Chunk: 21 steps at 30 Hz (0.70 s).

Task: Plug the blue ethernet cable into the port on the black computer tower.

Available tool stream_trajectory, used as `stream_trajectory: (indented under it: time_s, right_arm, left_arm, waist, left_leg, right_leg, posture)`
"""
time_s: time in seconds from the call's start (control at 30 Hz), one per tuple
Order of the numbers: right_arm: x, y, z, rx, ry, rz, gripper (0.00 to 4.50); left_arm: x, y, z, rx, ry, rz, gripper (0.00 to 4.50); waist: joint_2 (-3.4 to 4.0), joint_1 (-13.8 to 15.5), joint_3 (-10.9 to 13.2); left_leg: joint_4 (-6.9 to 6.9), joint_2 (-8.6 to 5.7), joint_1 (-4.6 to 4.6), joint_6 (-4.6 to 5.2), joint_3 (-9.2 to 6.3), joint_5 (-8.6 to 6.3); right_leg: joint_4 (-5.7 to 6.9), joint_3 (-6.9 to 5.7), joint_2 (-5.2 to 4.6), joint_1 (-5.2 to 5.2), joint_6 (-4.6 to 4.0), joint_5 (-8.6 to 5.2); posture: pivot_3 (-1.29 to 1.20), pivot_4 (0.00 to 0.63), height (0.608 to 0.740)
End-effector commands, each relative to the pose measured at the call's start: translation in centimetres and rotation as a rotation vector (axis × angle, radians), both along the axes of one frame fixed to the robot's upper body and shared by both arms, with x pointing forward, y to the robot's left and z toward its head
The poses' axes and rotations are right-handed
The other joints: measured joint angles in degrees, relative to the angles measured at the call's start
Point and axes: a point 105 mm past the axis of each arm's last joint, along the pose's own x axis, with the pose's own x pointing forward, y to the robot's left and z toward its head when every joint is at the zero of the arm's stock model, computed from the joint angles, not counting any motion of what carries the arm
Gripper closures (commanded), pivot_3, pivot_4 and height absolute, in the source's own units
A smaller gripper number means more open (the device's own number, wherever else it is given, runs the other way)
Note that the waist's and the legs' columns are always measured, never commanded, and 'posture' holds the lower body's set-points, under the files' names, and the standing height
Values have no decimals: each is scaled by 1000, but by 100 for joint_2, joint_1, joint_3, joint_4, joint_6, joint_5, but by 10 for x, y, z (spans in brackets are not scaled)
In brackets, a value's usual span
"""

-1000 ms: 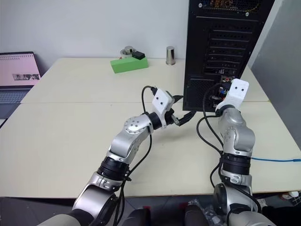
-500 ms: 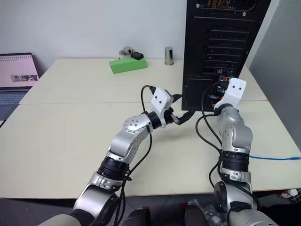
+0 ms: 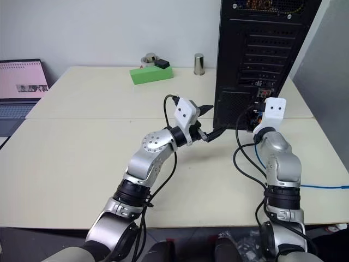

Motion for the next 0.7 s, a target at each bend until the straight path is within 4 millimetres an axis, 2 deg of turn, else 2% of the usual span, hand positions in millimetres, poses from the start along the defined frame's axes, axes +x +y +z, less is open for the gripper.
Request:
stream_trajectory:
  time_s: [0.03, 0.07, 0.23, 0.37, 0.5, 0.57, 0.7]
  right_arm:
    - [-11, -3, 23, -50, -86, 13, 270]
    - [-12, -4, 23, -58, -90, 14, 63]
    - [-26, 0, 28, -139, -121, 110, 63]
    - [-39, -1, 28, -196, -156, 165, 63]
    - [-53, -9, 26, -246, -178, 204, 63]
    - [-60, -15, 23, -289, -191, 228, 63]
    - [-76, -23, 25, -301, -219, 328, 63]
  left_arm:
    - [-4, -2, 20, -56, -57, -41, 21]
    - [-4, -2, 21, -60, -61, -48, 21]
    - [-10, -4, 23, -75, -87, -78, 21]
    - [-7, 7, 21, -79, -87, -38, 21]
    - [-4, 30, 13, -35, -67, 21, 21]
    - [0, 52, 1, 37, -47, 85, 21]
    - [-11, 99, -13, 104, 0, 125, 21]
  waist:
    - [0, -3, 0]
    - [0, -2, 0]
    - [0, 19, 0]
    - [0, 22, 0]
    - [0, 2, 1]
    - [0, 1, 1]
    - [0, -22, 1]
  left_leg:
    - [0, 1, 1, 0, 0, 0]
    - [-1, 0, 0, 0, 0, 0]
    - [0, 0, -1, 0, -1, 0]
    - [0, 0, 0, 0, -1, 0]
    - [-1, 0, 1, 0, -1, 0]
    - [-1, 2, 2, 0, -2, 0]
    - [-1, 2, 5, 0, -2, 0]
  right_leg:
    - [-1, 0, 0, 0, 0, 0]
    - [-1, 0, 0, 0, 0, 0]
    - [-3, -1, 0, 1, 0, 0]
    - [-4, -1, 0, 2, 1, 0]
    - [-4, -1, 0, 3, 1, -1]
    - [-3, -1, 1, 2, 1, -1]
    - [-3, 0, 1, 5, 1, -1]
  posture:
    - [0, 150, 740]
    - [0, 150, 740]
    - [0, 150, 740]
    - [0, 150, 740]
    - [0, 150, 740]
    - [0, 150, 740]
    - [0, 150, 740]
